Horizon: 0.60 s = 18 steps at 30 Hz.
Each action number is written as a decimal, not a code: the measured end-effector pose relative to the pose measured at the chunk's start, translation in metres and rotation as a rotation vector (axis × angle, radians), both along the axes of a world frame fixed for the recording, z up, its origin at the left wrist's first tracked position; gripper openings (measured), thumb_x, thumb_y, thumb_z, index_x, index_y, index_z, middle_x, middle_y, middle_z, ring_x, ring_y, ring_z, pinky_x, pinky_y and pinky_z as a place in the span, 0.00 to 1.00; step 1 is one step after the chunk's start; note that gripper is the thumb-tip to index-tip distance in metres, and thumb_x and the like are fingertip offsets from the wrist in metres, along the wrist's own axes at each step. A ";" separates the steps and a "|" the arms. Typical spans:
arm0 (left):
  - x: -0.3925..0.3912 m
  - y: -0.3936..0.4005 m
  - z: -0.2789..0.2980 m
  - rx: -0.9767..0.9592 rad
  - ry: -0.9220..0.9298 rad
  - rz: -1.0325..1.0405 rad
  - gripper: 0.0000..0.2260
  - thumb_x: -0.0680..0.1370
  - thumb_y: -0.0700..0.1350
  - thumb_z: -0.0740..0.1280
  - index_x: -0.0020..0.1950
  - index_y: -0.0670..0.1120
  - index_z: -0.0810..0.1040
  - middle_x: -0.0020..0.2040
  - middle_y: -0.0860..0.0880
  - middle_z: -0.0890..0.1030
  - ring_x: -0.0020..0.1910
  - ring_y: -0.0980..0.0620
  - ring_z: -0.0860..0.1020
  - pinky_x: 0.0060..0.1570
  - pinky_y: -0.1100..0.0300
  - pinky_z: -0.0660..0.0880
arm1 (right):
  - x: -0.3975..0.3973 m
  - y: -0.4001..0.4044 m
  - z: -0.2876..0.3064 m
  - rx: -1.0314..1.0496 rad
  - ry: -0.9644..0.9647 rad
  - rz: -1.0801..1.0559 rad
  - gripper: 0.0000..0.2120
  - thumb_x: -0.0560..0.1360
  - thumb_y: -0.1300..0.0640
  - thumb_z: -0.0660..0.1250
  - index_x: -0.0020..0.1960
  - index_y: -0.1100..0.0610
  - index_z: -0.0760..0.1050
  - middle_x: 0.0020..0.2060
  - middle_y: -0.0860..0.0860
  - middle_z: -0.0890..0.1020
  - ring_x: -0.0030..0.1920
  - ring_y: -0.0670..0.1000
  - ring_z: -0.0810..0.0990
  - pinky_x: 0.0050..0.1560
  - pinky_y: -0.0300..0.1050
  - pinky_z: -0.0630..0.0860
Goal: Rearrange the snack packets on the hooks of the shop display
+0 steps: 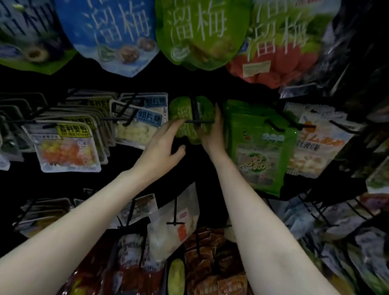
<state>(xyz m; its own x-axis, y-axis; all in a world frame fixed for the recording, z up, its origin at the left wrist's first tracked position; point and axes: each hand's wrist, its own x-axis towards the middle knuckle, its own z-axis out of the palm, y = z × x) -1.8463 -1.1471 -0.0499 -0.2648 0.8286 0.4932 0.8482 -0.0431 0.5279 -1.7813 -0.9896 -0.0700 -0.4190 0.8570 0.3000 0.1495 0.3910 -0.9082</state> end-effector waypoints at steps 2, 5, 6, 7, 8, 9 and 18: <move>-0.004 0.001 -0.006 0.016 0.020 0.001 0.26 0.78 0.41 0.64 0.74 0.46 0.59 0.72 0.45 0.63 0.71 0.49 0.62 0.65 0.58 0.62 | -0.010 0.008 -0.002 -0.052 0.052 0.026 0.41 0.74 0.59 0.68 0.77 0.54 0.45 0.75 0.55 0.54 0.74 0.53 0.55 0.71 0.48 0.56; -0.016 -0.003 -0.010 0.016 0.002 -0.018 0.26 0.78 0.41 0.64 0.74 0.48 0.60 0.72 0.47 0.64 0.70 0.52 0.63 0.66 0.58 0.64 | -0.024 0.013 -0.010 -0.119 0.082 -0.032 0.40 0.73 0.63 0.69 0.76 0.52 0.48 0.72 0.56 0.63 0.70 0.55 0.64 0.69 0.51 0.64; -0.019 -0.005 -0.010 0.017 -0.010 -0.009 0.26 0.78 0.41 0.64 0.74 0.49 0.60 0.71 0.48 0.64 0.69 0.54 0.64 0.65 0.59 0.65 | -0.025 0.010 -0.012 -0.104 0.074 -0.091 0.37 0.74 0.64 0.68 0.76 0.53 0.52 0.70 0.56 0.67 0.68 0.55 0.67 0.67 0.47 0.66; -0.022 -0.008 -0.009 0.017 -0.026 0.004 0.25 0.78 0.40 0.64 0.73 0.49 0.61 0.70 0.48 0.65 0.67 0.57 0.64 0.63 0.60 0.66 | -0.024 0.005 -0.013 -0.076 0.065 -0.151 0.31 0.75 0.65 0.66 0.74 0.56 0.57 0.67 0.56 0.70 0.67 0.54 0.70 0.64 0.42 0.66; -0.023 -0.012 -0.008 0.009 -0.045 0.018 0.25 0.78 0.40 0.64 0.73 0.50 0.61 0.69 0.49 0.66 0.65 0.58 0.65 0.61 0.61 0.66 | -0.022 -0.002 -0.013 -0.054 0.050 -0.189 0.25 0.76 0.66 0.63 0.72 0.59 0.62 0.65 0.57 0.72 0.65 0.54 0.71 0.60 0.39 0.66; -0.023 -0.014 -0.008 -0.005 -0.062 0.029 0.25 0.78 0.39 0.64 0.73 0.50 0.61 0.69 0.49 0.66 0.65 0.58 0.65 0.60 0.62 0.66 | -0.019 -0.008 -0.013 -0.027 0.032 -0.206 0.20 0.77 0.66 0.61 0.69 0.61 0.67 0.63 0.58 0.74 0.63 0.55 0.73 0.58 0.39 0.67; 0.005 -0.036 0.002 -0.065 -0.230 -0.053 0.26 0.77 0.37 0.64 0.74 0.48 0.60 0.71 0.47 0.66 0.64 0.54 0.67 0.59 0.60 0.68 | 0.054 -0.071 0.017 0.083 -0.141 -0.218 0.12 0.77 0.62 0.63 0.60 0.60 0.75 0.61 0.57 0.75 0.61 0.56 0.74 0.53 0.37 0.67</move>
<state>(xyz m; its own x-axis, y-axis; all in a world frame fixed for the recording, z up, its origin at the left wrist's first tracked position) -1.8417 -1.1832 -0.0479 -0.3195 0.8722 0.3704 0.7029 -0.0440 0.7100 -1.7271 -1.0604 -0.0525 -0.2701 0.9065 0.3246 0.3612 0.4079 -0.8386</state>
